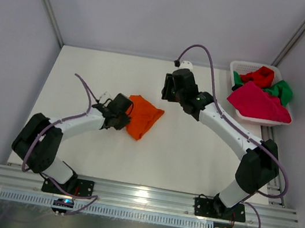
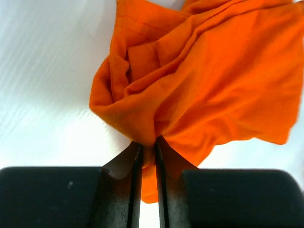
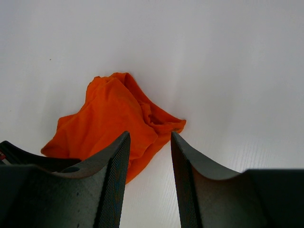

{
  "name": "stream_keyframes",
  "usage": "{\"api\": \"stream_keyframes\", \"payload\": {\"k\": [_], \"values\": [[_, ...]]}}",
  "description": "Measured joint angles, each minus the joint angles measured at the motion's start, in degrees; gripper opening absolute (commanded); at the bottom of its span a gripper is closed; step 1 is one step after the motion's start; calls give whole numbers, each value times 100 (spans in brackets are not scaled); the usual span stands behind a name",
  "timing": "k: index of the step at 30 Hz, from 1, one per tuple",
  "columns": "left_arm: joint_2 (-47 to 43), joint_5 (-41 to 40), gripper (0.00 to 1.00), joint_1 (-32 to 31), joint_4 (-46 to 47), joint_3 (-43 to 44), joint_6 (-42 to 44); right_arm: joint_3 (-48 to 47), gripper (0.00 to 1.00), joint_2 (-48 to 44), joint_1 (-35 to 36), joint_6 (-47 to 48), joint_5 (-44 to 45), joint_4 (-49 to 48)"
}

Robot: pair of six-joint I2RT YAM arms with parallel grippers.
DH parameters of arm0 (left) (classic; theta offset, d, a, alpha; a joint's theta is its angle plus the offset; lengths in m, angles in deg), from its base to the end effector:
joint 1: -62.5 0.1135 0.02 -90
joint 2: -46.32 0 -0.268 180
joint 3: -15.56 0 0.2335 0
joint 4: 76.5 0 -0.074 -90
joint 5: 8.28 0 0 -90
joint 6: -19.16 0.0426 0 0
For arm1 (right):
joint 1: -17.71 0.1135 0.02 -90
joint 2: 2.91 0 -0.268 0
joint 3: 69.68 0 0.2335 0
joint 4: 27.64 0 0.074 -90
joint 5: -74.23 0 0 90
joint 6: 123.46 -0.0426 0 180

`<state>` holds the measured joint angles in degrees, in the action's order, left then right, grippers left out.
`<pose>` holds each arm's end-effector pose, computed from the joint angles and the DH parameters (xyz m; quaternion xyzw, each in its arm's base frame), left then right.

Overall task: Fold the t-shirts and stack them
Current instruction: Put the neatly folded tshirt into the corner of the board with the left arm

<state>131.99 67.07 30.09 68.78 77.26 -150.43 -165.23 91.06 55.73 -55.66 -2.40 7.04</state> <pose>0.2363 -0.1372 0.1874 -0.4137 0.8615 -0.1532 0.2514 0.2965 0.2193 0.3243 -0.0652 0.8726 0.1488 0.4607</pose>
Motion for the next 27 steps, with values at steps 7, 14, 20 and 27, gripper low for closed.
{"api": "stream_keyframes", "payload": {"k": [7,14,20,27], "values": [[85,-778,15,286,-1182,1102,474,4,44,-7,-35,2,0,2],[1268,-1460,13,1040,-2494,2387,986,55,44,-109,-125,48,4,2],[2562,-1633,10,1598,-3136,3587,1714,232,44,-271,-229,116,24,26],[3324,-1523,6,2374,-3383,4673,2503,380,44,-455,-442,238,52,149]]}}
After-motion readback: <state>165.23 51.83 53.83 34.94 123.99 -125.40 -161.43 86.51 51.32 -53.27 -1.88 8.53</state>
